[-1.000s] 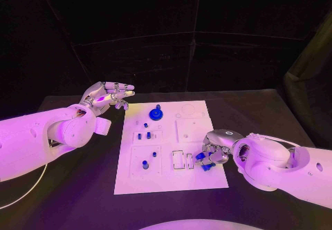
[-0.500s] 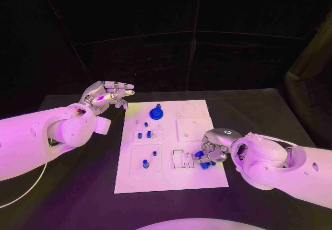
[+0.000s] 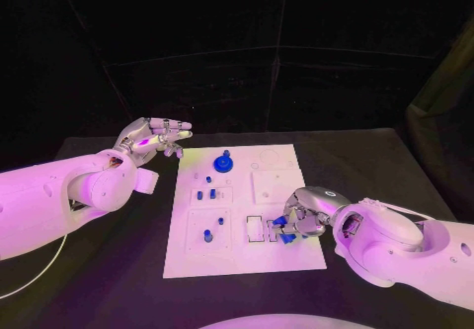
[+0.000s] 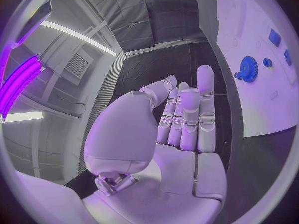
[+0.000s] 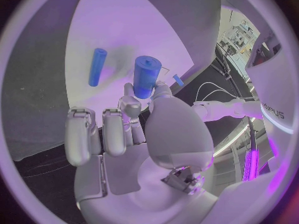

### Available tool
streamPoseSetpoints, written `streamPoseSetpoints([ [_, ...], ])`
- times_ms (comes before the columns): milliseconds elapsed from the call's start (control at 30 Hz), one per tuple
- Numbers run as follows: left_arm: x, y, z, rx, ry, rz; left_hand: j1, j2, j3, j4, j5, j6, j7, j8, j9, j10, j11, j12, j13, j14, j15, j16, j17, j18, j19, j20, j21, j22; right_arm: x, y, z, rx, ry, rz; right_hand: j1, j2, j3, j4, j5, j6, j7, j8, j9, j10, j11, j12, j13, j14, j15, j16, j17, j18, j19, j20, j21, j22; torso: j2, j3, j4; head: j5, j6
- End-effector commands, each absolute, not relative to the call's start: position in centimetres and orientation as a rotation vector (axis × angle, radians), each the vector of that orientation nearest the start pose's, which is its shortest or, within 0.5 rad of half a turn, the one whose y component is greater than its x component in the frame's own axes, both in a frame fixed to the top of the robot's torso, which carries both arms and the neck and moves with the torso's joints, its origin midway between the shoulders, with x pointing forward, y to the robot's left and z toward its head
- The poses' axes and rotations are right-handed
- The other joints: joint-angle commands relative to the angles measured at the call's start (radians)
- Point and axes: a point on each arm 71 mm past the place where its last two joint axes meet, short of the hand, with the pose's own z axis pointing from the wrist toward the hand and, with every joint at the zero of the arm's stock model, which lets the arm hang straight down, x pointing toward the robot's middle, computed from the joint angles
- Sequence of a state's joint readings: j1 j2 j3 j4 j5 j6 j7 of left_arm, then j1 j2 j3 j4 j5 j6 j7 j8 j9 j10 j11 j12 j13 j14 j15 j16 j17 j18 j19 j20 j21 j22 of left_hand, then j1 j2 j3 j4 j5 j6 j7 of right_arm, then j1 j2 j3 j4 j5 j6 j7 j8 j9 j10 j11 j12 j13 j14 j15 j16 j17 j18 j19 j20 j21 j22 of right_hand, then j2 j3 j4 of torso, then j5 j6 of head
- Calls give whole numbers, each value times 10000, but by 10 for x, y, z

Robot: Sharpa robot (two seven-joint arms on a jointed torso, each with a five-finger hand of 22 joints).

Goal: Assemble the parts on the task board

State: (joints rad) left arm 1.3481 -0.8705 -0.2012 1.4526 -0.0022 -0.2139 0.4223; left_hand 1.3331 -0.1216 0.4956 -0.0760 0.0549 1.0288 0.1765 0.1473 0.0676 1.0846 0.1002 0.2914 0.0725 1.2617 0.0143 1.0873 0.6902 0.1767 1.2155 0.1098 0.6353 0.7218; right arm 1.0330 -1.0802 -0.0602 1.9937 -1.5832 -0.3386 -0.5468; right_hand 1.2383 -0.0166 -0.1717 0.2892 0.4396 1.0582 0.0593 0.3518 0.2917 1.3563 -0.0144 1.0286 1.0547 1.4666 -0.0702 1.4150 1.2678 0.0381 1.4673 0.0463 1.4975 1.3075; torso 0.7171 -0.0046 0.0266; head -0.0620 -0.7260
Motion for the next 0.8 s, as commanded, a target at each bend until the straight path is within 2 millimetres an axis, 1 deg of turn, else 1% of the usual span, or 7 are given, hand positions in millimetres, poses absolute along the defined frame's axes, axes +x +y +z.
streamPoseSetpoints([
  [33, 506, 241, -164, -9997, 14603, -15270, -19, 119, -52, -4, 4, -27, 3, 24, -1, -58, 17, 46, -5, -36, -1, -58, -9, 61, -65, 20, -44, -16, 359, -199, -211, 1426, 18227, 5463, 98, 75, -84, -10, 188, 54, -3, 8, 108, 65, -14, 15, 28, 529, -81, 47, 16, -91, 239, -93, 65, 1557, 7, -5, 28, -14, 23],
  [67, 506, 241, -164, -9997, 14607, -15270, -19, 119, -52, -4, 4, -27, 3, 24, -1, -58, 17, 46, -5, -36, -1, -58, -9, 61, -65, 20, -44, -16, 358, -199, -211, 1527, 18239, 5520, 105, 78, -88, -10, 212, 53, -3, 5, 115, 66, -15, 11, 30, 529, -83, 49, 19, -91, 240, -94, 66, 1559, 1, -7, 33, -7, 20],
  [133, 506, 241, -164, -9997, 14615, -15272, -19, 119, -52, -4, 4, -27, 3, 24, -1, -58, 17, 46, -5, -36, -1, -58, -9, 61, -65, 20, -44, -16, 358, -198, -211, 1651, 18303, 5591, 116, 89, -94, -9, 253, 53, -4, 0, 131, 67, -16, 3, 35, 529, -84, 49, 21, -91, 240, -96, 66, 1559, 9, -3, 15, 26, 24],
  [267, 506, 241, -165, -9997, 14642, -15284, -19, 119, -52, -4, 4, -27, 3, 24, -1, -58, 17, 46, -5, -36, -1, -58, -9, 61, -65, 20, -44, -16, 360, -193, -214, 1717, 18631, 5622, 97, 86, -119, 2, 282, 48, 0, -8, 147, 69, -14, -5, 40, 528, -84, 48, 20, -92, 242, -98, 68, 1563, 16, -8, 3, 49, 49],
  [400, 505, 240, -165, -9990, 14678, -15318, -19, 119, -52, -4, 4, -27, 3, 24, -1, -58, 17, 46, -5, -36, -1, -58, -9, 61, -65, 20, -44, -16, 363, -184, -219, 1680, 18972, 5691, 53, 90, -154, 16, 269, 47, 3, -15, 168, 72, -10, -15, 47, 528, -83, 51, 27, -92, 242, -98, 68, 1564, 20, -13, 26, 38, 52],
  [600, 505, 239, -165, -9986, 14699, -15337, -10, 126, -55, -12, 5, -28, 1, 27, -1, -64, 15, 53, -5, -41, -2, -59, -23, 62, -65, 20, -48, -19, 368, -171, -225, 1500, 19342, 5696, -101, 149, -260, 26, 130, 59, 0, -32, 244, 73, -9, -71, 52, 523, -80, 42, 17, -91, 237, -97, 64, 1560, 20, -22, 29, 63, 36],
  [800, 505, 238, -165, -9982, 14714, -15354, -10, 126, -55, -12, 5, -28, 1, 27, -1, -64, 15, 53, -5, -41, -2, -59, -23, 62, -65, 20, -48, -19, 375, -165, -229, 1467, 19273, 5581, -195, 183, -341, 20, -17, 84, -12, -31, 311, 63, -15, -144, 27, 519, -83, 35, 13, -89, 233, -98, 59, 1556, 34, -16, 17, 114, 35],
])
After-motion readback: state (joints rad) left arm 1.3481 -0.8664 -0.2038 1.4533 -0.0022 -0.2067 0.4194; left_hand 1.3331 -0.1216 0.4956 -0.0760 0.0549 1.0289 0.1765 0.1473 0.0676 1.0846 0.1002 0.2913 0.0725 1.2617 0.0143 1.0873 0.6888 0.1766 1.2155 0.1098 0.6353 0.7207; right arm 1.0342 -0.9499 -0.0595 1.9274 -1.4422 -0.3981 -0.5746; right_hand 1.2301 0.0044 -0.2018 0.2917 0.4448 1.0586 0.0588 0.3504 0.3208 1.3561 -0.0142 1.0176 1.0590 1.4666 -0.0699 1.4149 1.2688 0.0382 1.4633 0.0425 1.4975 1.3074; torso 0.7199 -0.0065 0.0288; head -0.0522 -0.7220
